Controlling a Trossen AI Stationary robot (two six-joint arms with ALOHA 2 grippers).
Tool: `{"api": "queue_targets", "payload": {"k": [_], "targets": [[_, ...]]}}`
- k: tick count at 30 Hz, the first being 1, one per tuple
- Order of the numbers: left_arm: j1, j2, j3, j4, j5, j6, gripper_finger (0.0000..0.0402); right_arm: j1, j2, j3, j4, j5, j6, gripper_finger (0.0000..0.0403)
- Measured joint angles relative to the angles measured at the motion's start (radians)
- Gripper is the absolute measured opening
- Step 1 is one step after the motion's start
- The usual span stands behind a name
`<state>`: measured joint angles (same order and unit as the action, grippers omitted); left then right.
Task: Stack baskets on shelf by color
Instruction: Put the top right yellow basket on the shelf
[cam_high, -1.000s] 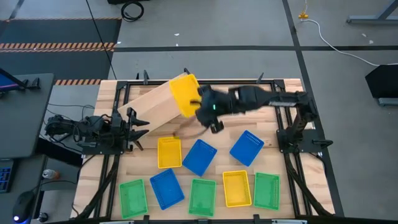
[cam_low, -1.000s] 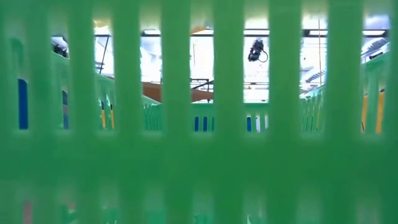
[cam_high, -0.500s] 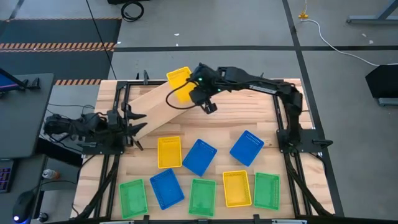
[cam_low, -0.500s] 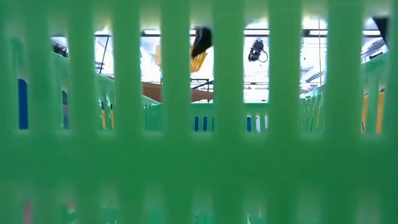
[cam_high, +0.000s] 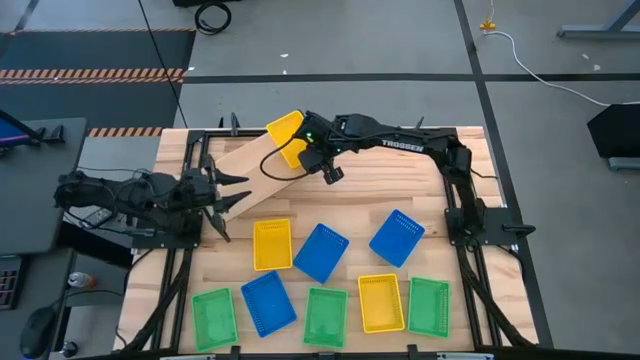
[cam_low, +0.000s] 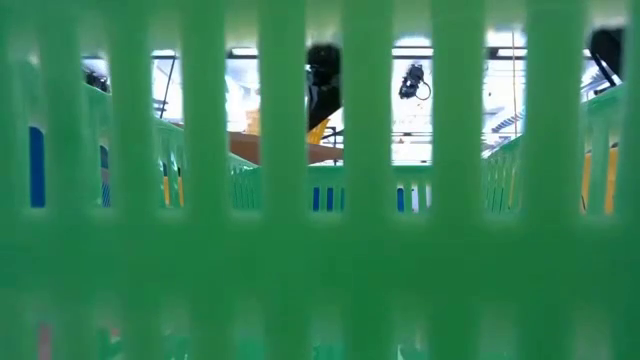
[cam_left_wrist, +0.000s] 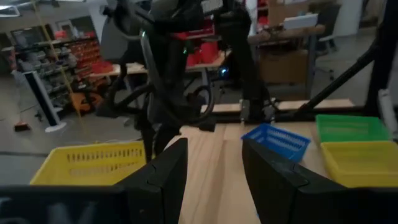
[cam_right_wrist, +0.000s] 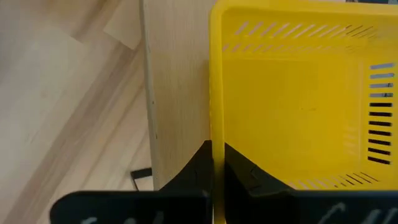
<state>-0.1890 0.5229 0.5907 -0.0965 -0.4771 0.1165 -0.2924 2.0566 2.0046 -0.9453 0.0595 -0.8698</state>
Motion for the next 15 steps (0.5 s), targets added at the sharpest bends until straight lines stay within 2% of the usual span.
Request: {"api": "queue_targets", "payload": {"k": [5,8,12,15], "targets": [[0.006,0.007,0.0,0.008,-0.006,-0.008,0.016,0.0,-0.003,-0.001,0.002,0.001,0.004,0.003],[0.006,0.007,0.0,0.007,0.008,-0.041,0.016,0.0,-0.003,-0.001,0.003,0.04,0.006,0.0043],[0.006,0.007,0.0,0.001,0.029,-0.06,0.016,0.002,-0.009,-0.002,0.004,0.117,0.004,0.0075],[0.006,0.007,0.0,0.001,0.03,-0.06,0.016,0.003,-0.027,-0.002,0.007,0.133,0.003,0.0104]]}}
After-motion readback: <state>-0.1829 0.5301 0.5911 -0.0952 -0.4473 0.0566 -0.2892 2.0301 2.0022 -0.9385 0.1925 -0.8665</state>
